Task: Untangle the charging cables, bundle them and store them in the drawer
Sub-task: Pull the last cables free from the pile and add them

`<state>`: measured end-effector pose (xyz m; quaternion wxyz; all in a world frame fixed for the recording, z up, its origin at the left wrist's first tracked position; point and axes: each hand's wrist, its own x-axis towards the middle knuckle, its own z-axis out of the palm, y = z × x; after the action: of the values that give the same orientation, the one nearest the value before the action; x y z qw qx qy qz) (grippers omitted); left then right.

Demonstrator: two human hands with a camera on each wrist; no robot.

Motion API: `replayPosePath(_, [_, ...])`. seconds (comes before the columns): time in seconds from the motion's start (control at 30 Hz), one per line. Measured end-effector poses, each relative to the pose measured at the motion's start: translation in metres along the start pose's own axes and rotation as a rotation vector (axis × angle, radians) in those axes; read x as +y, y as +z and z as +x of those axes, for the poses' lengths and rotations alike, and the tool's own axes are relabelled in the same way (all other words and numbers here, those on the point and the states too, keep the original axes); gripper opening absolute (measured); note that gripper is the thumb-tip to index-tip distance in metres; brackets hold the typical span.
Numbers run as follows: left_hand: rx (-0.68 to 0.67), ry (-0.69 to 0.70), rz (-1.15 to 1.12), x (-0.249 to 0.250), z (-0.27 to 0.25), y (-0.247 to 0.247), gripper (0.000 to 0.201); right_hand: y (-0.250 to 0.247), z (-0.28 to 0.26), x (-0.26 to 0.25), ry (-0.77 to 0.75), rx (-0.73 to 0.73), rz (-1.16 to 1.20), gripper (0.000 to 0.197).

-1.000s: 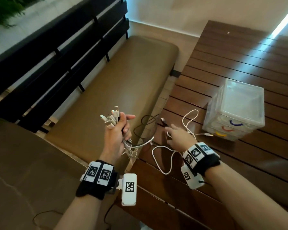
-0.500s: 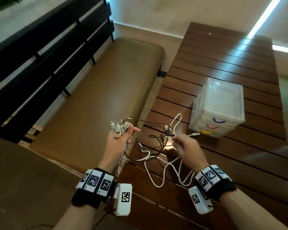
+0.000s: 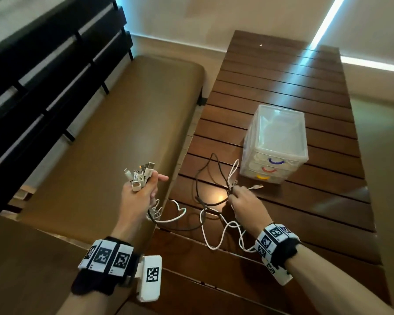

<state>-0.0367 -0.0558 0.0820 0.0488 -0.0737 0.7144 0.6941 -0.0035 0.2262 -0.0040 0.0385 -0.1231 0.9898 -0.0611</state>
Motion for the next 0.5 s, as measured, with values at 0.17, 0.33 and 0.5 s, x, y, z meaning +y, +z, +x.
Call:
replayPosePath(0.17, [0.001, -0.002, -0.022, -0.001, 0.000, -0.001, 0.033, 0.020, 0.004, 0.004, -0.010, -0.064, 0.183, 0.043])
replayPosePath(0.33, [-0.017, 0.015, -0.027, -0.001, 0.003, 0.001, 0.032, 0.012, 0.006, 0.002, 0.065, -0.102, 0.206, 0.037])
replayPosePath(0.5, [-0.013, 0.017, -0.035, -0.001, 0.002, 0.003, 0.032, 0.009, 0.015, -0.003, 0.128, -0.160, 0.193, 0.056])
